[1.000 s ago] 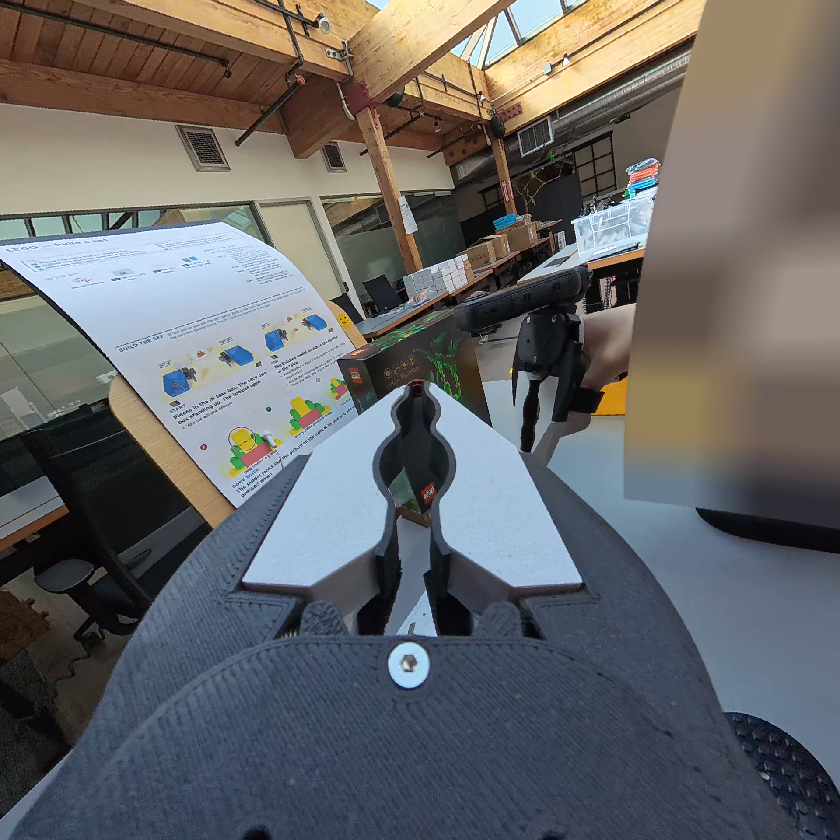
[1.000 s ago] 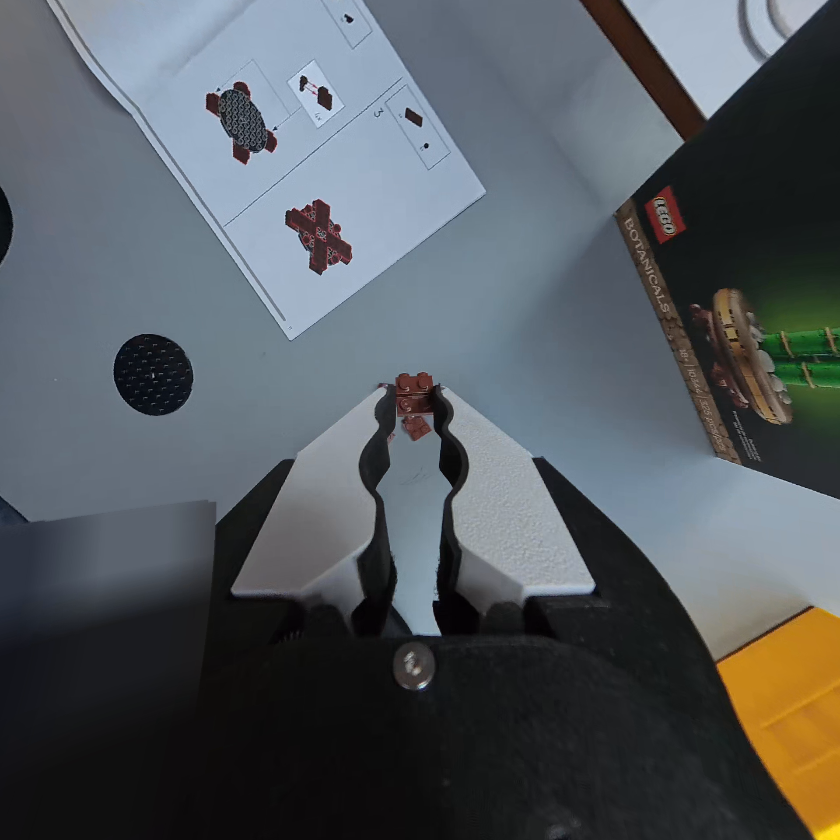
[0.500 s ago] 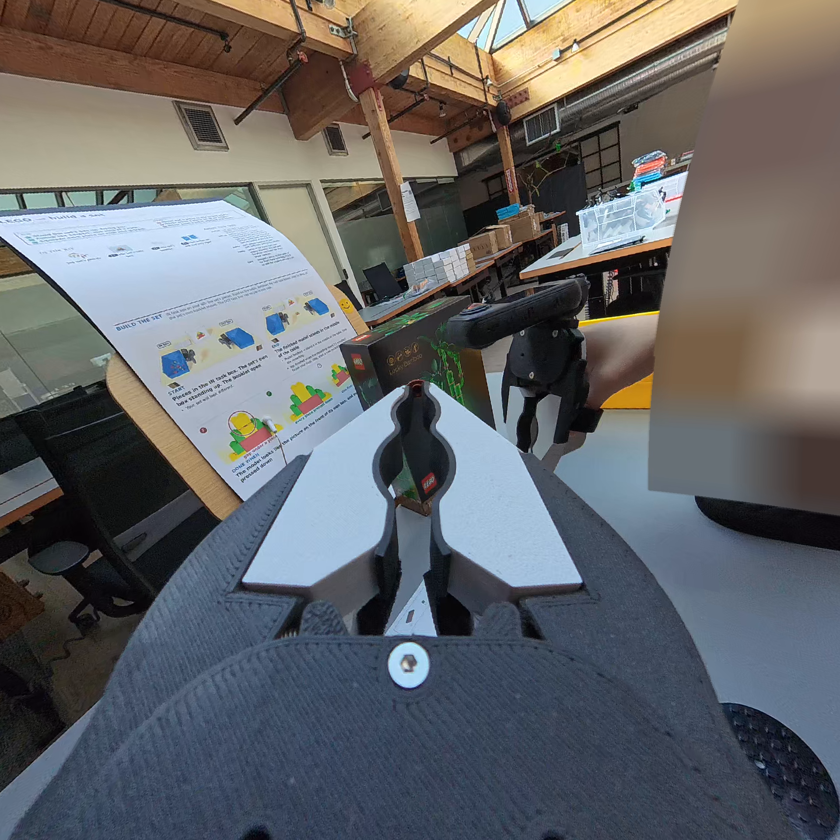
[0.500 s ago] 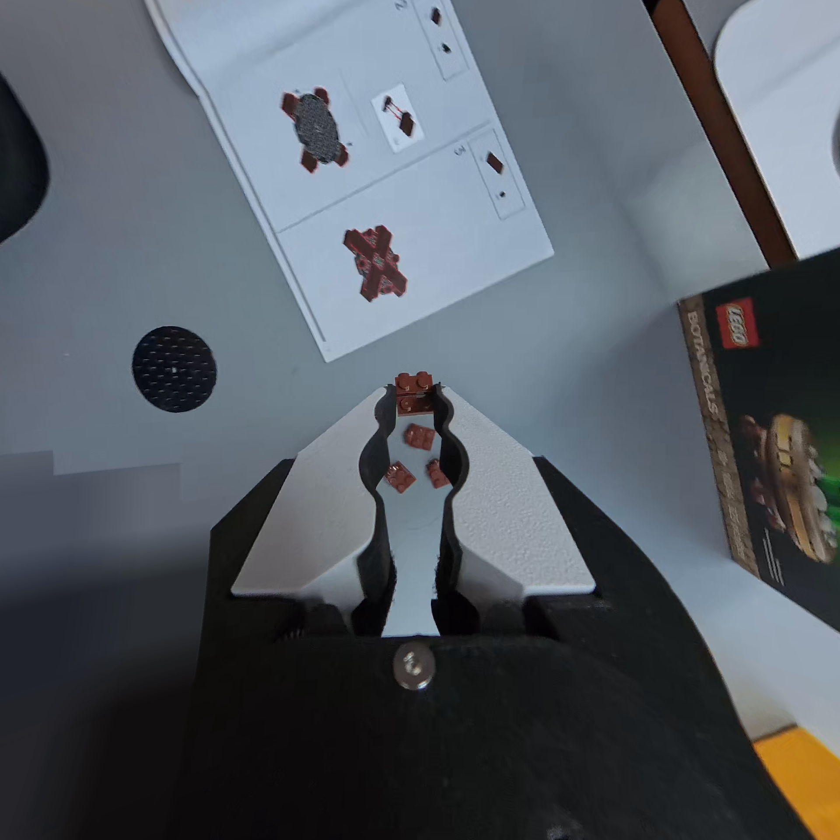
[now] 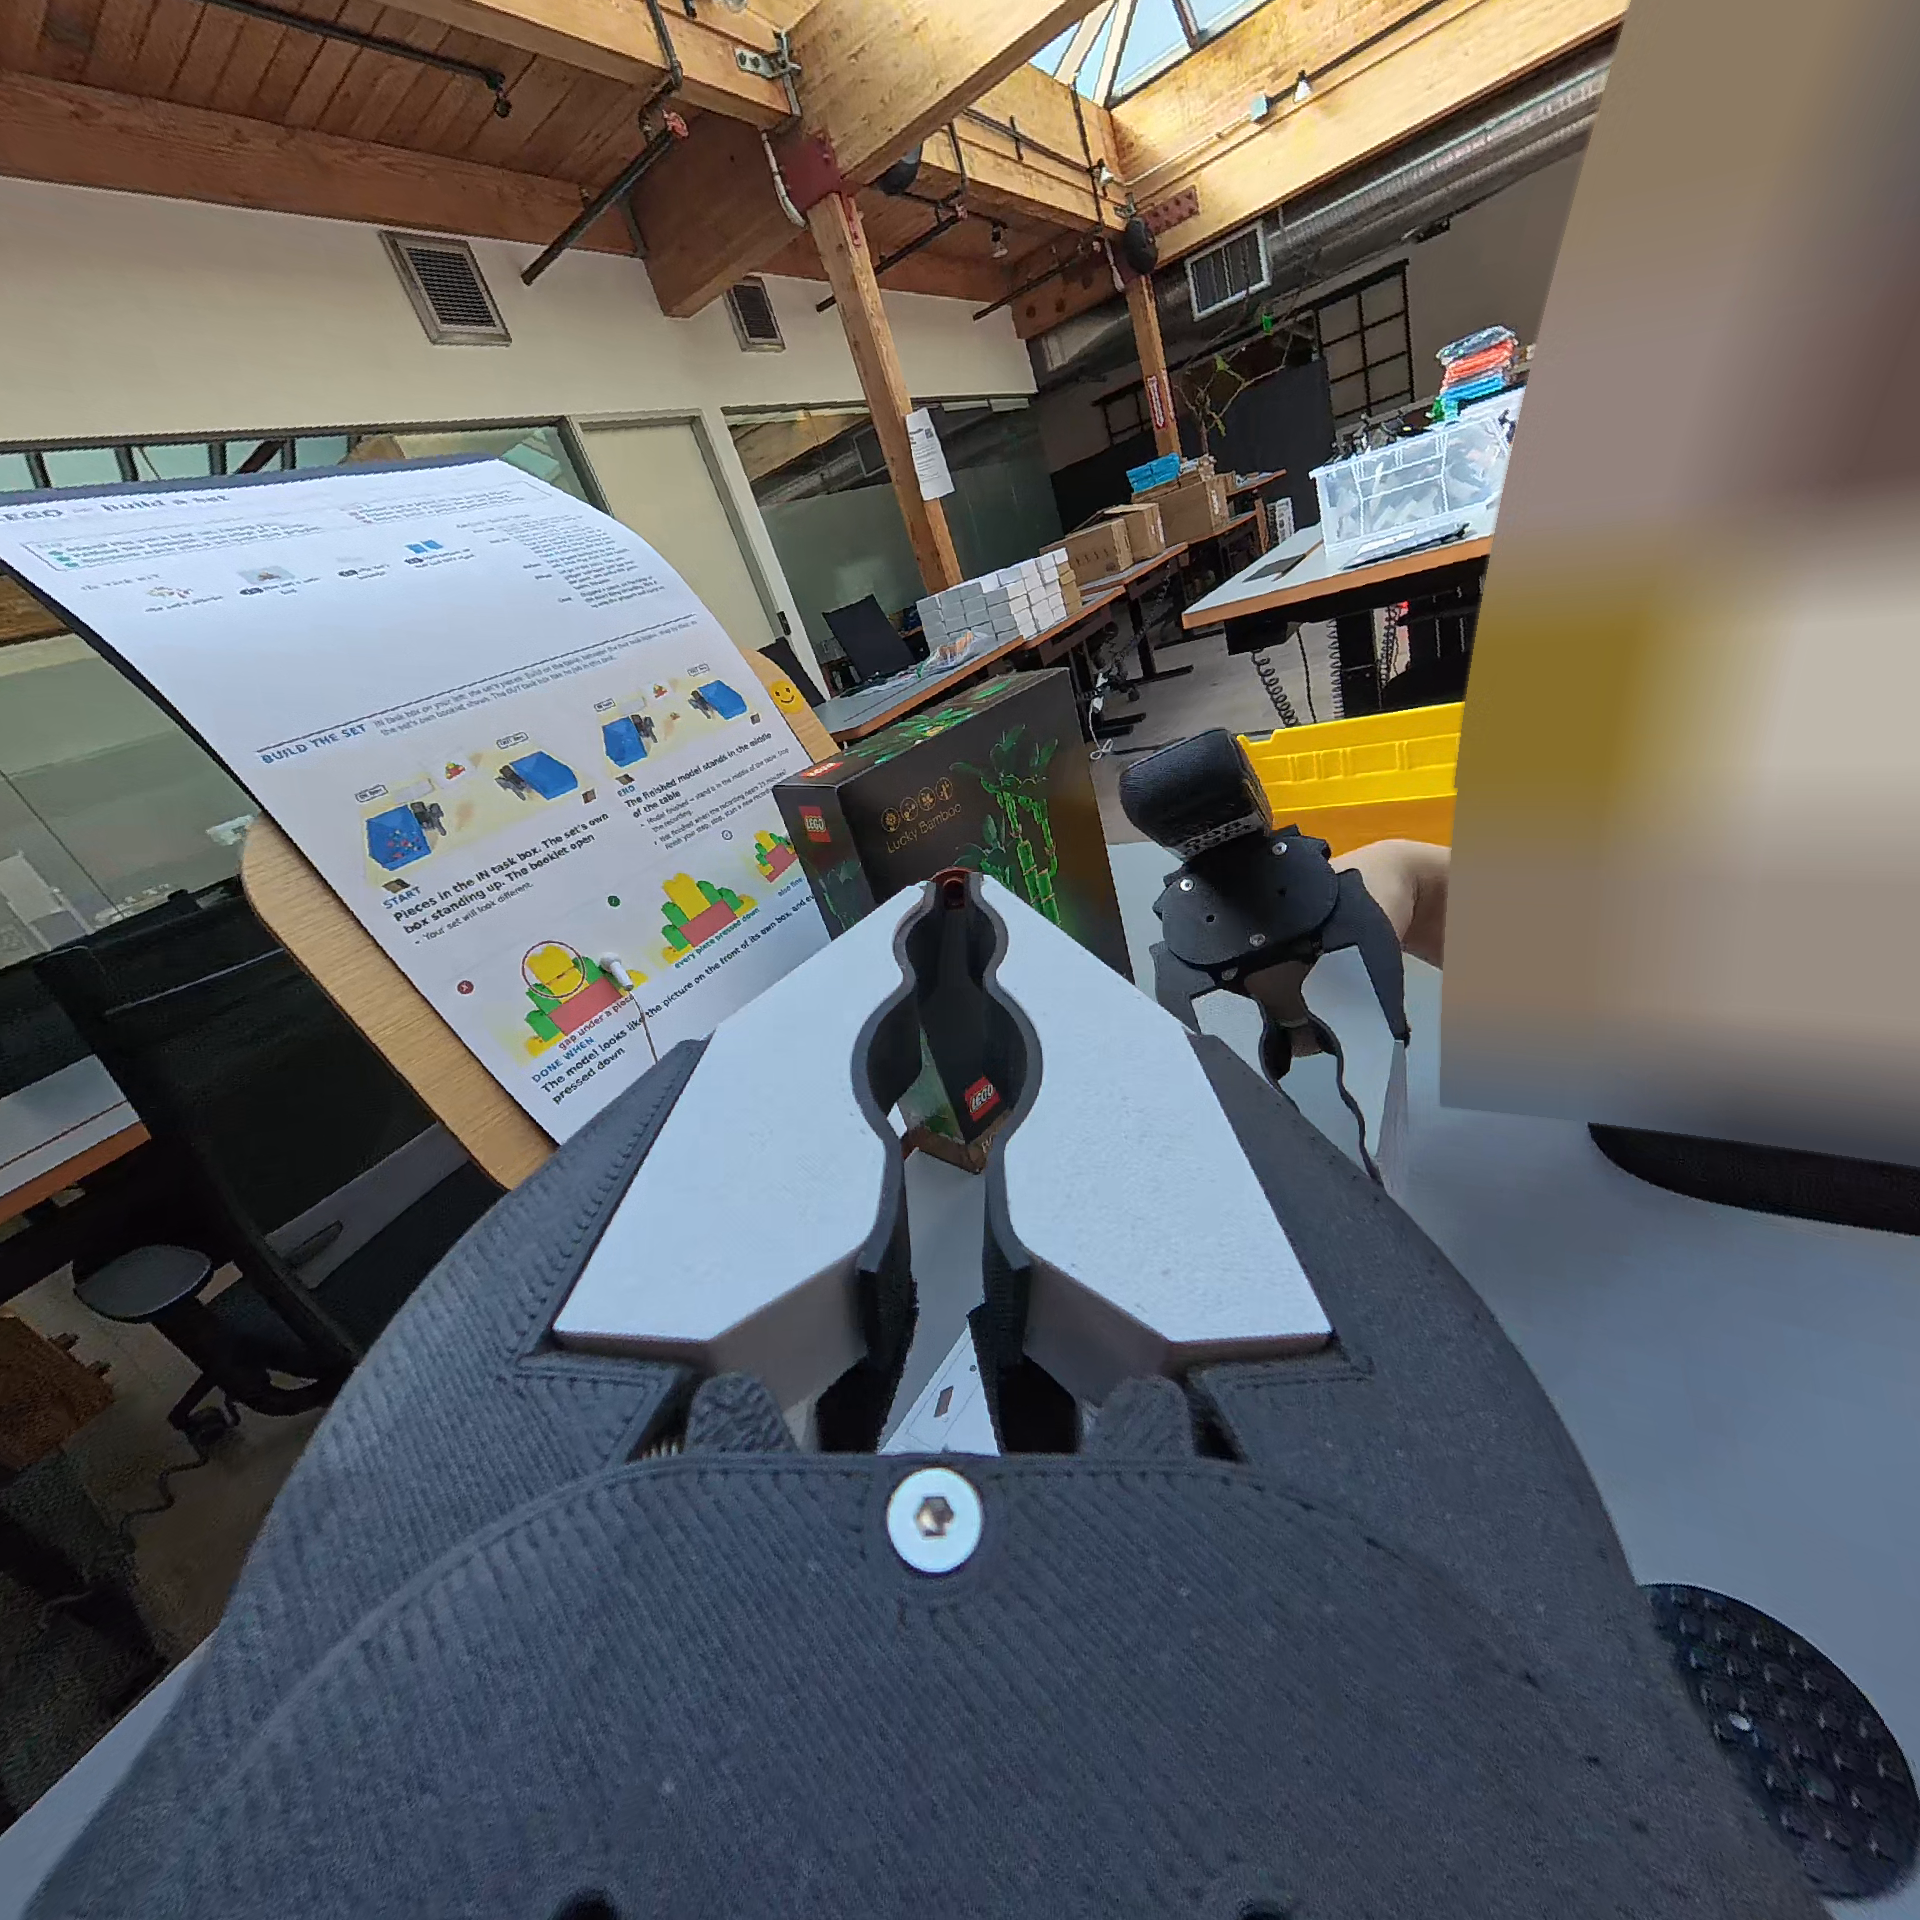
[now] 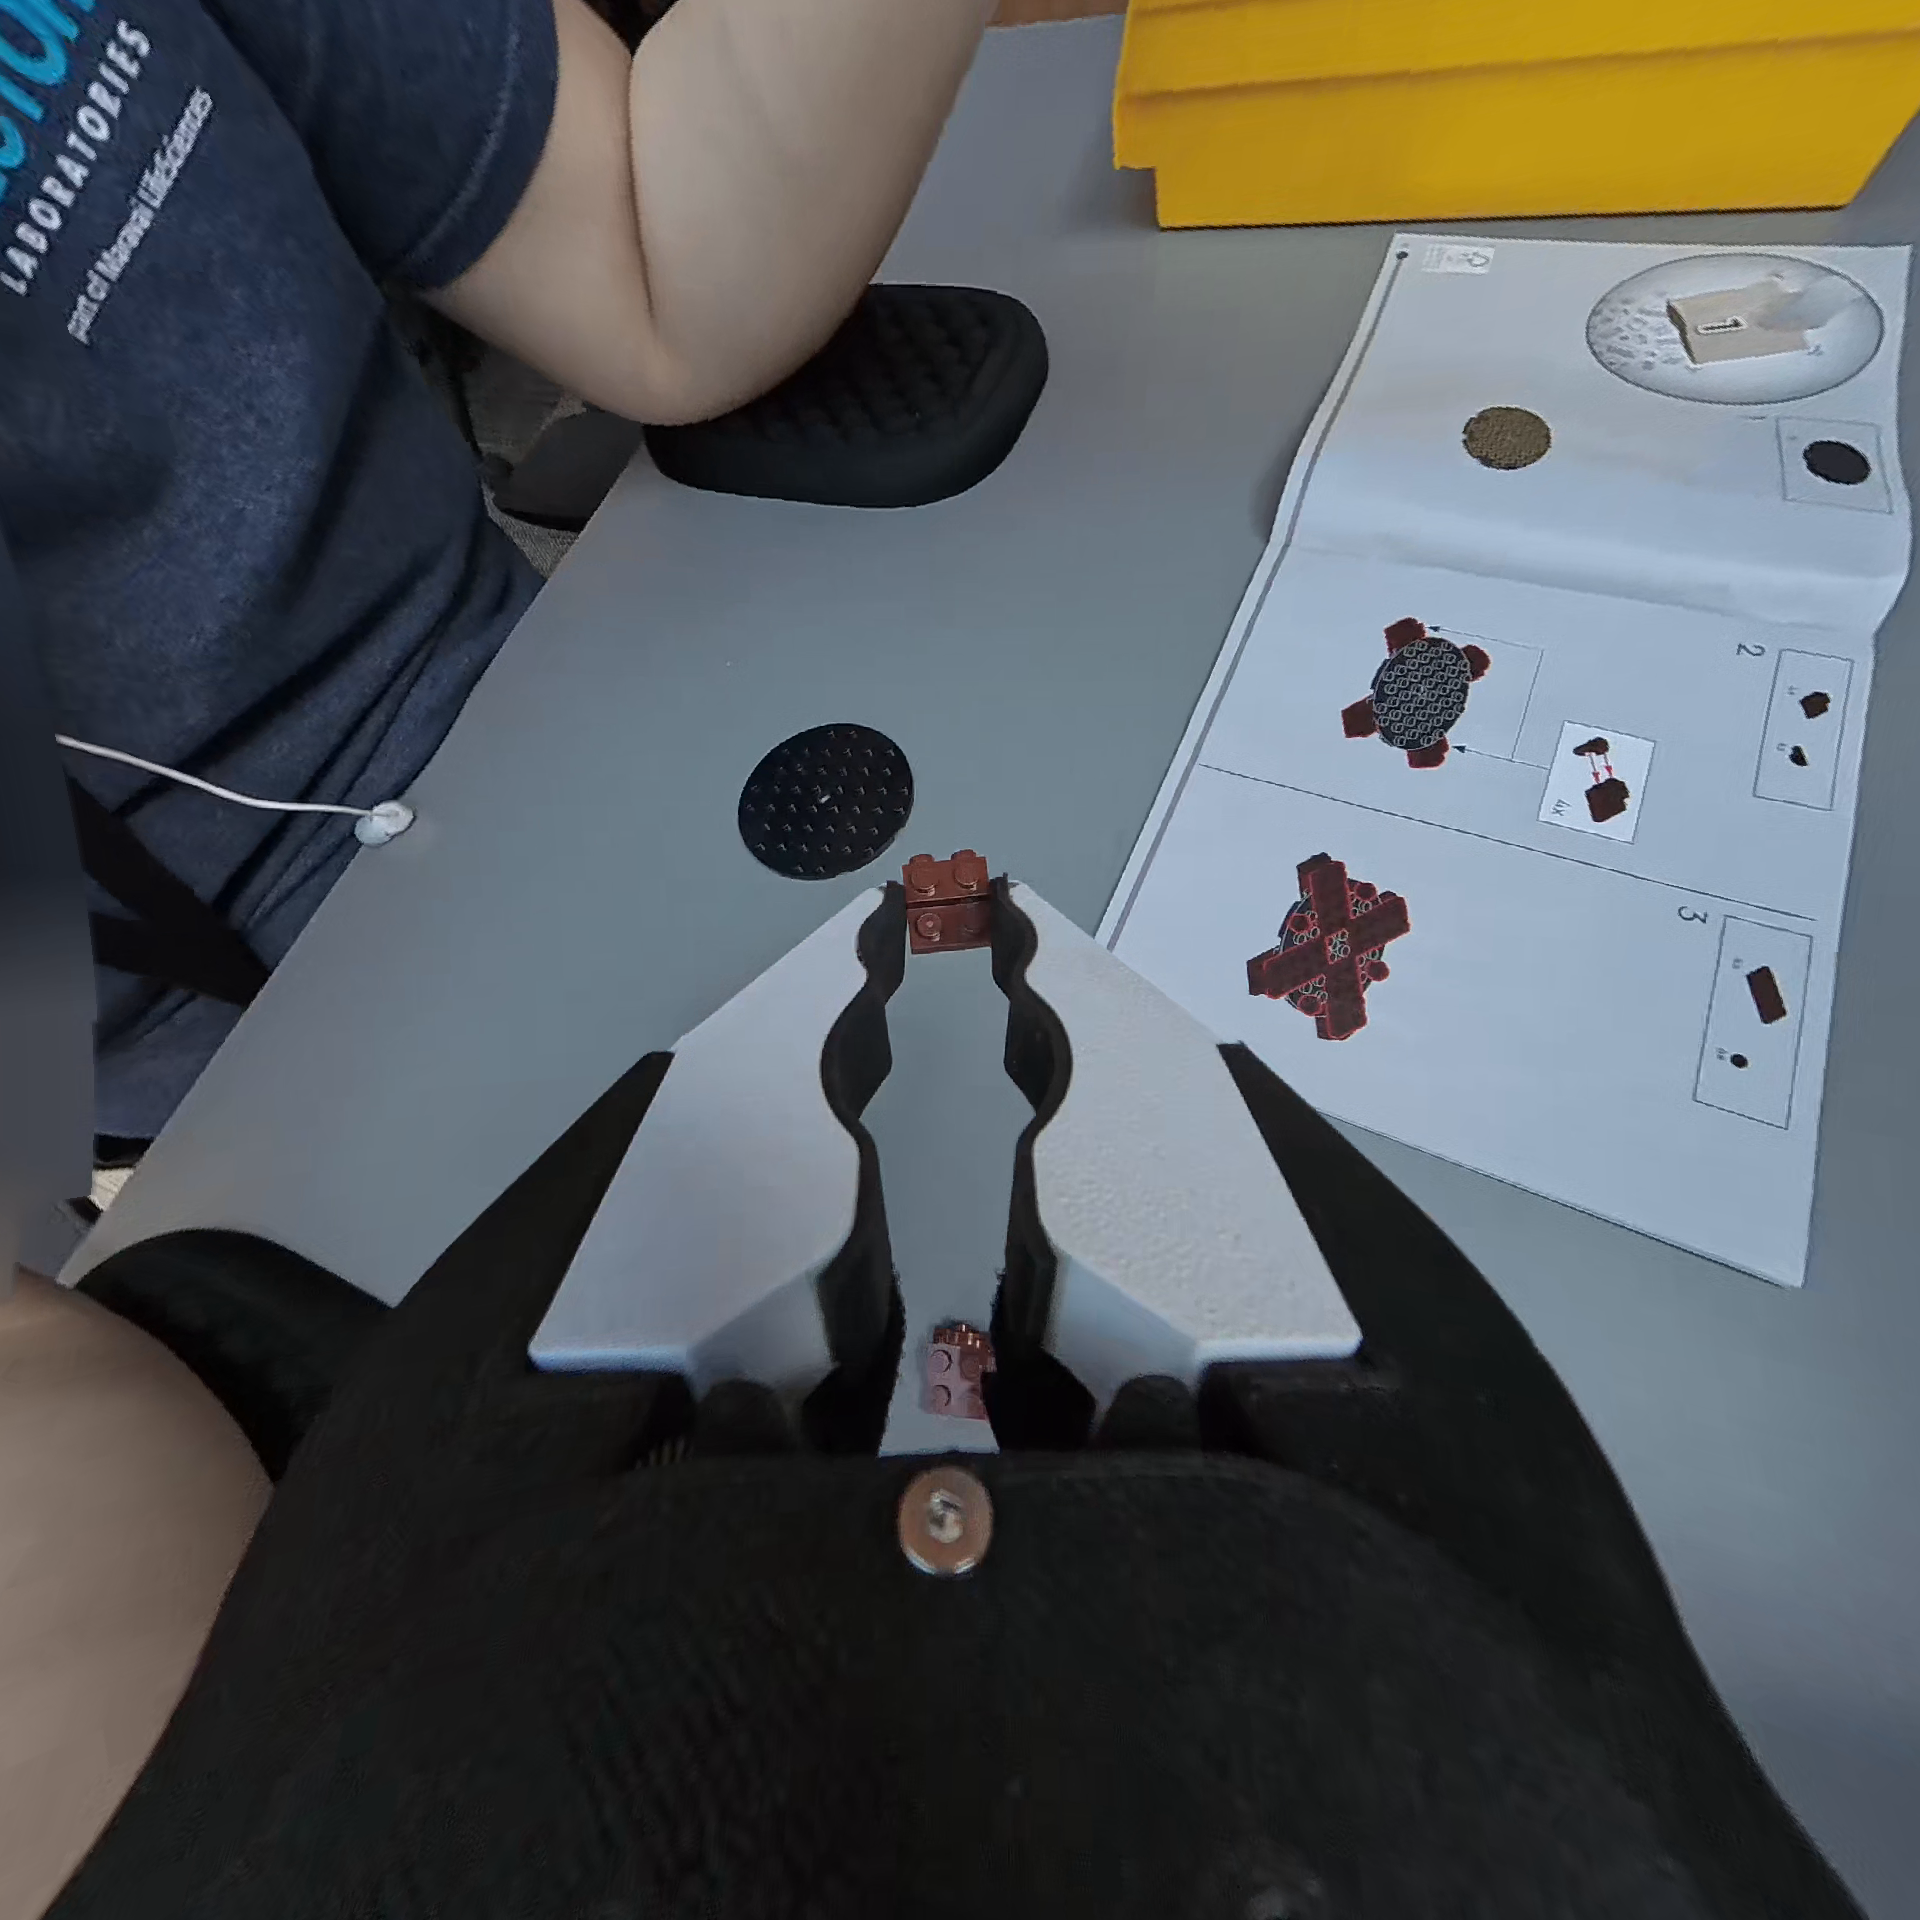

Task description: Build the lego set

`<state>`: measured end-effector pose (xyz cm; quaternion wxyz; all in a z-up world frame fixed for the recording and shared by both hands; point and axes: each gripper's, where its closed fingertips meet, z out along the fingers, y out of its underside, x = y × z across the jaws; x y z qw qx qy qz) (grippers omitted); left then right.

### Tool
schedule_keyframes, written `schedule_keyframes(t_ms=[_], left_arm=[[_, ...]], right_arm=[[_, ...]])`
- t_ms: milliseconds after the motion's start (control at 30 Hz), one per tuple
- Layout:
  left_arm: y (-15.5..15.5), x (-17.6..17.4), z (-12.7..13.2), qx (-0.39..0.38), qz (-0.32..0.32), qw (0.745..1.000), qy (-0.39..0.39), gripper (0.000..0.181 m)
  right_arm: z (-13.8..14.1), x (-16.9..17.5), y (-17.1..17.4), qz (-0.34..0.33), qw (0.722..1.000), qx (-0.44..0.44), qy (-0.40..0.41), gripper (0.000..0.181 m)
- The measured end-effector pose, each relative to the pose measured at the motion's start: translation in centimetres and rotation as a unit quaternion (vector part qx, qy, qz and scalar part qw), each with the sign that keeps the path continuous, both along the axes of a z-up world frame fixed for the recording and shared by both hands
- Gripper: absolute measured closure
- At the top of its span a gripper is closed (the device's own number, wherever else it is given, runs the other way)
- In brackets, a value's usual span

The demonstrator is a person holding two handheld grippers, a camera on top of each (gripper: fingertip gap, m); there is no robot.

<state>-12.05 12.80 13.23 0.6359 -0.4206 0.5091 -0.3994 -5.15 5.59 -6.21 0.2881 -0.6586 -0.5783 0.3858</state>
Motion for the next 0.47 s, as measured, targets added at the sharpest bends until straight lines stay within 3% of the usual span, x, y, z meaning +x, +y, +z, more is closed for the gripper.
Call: schedule_keyframes(t_ms=[100, 467], left_arm=[[0.0, -0.2, 0.2, 0.000, -0.001, 1.000, -0.004, 0.180], [-0.3, -0.2, 0.3, 0.004, -0.002, 1.000, -0.003, 0.180]], right_arm=[[-0.4, 0.2, 0.0, 0.028, 0.996, 0.082, 0.018, 0.166], [0.4, 0.7, 1.1, -0.019, 0.997, 0.069, 0.007, 0.166]])
